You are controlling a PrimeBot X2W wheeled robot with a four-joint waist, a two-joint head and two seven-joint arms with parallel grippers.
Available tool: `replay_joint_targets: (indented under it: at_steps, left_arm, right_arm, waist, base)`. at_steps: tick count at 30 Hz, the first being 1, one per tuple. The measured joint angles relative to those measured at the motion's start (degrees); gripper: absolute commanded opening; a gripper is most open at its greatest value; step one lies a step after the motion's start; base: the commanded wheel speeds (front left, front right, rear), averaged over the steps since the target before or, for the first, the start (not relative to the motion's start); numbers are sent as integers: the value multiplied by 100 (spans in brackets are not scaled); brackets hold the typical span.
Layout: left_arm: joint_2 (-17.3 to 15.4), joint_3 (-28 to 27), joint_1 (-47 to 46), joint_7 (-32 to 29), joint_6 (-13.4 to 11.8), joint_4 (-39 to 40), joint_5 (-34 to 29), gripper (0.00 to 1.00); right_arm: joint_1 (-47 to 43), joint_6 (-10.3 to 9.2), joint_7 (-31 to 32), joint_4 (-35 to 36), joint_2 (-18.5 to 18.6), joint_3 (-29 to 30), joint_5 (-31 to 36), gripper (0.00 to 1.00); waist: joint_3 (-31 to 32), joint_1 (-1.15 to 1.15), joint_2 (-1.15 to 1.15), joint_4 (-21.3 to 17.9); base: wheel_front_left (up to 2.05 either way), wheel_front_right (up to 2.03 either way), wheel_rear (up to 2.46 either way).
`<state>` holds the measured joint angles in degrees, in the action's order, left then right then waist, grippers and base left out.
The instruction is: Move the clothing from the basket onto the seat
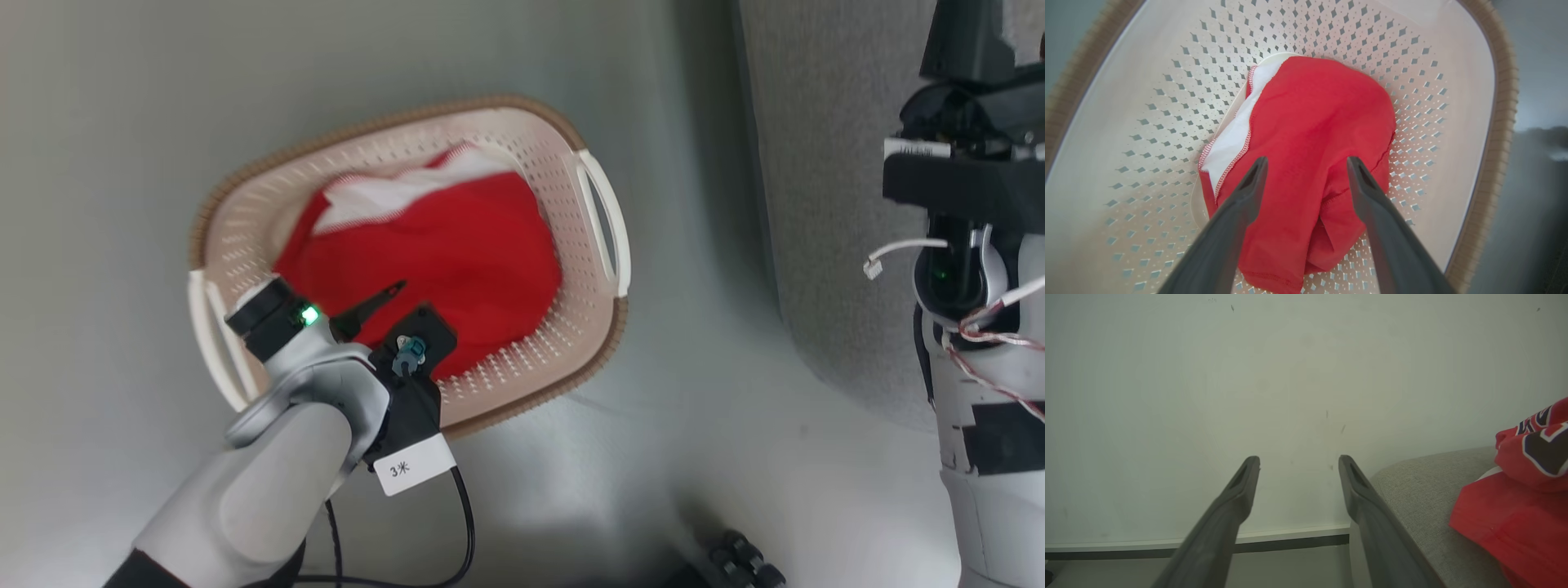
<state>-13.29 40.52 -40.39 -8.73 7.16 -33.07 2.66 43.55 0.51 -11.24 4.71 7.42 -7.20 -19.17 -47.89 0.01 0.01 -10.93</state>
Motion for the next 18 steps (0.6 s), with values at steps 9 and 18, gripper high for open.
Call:
replay_joint_targets:
  at_steps: [9,18]
  left_arm:
    - [-102,512,-264,27,40,-319,-21,100]
    - [-294,757,-444,86,40,-583,97,100]
  right_arm:
    - [201,53,-156,-279,-103,-100,-1,100]
    - [295,140,-248,-433,-213,-236,-8,100]
  waist:
    - [-569,0,0,-308]
    - [-739,-1,0,-549]
  base:
    - [0,0,0]
    - [0,0,0]
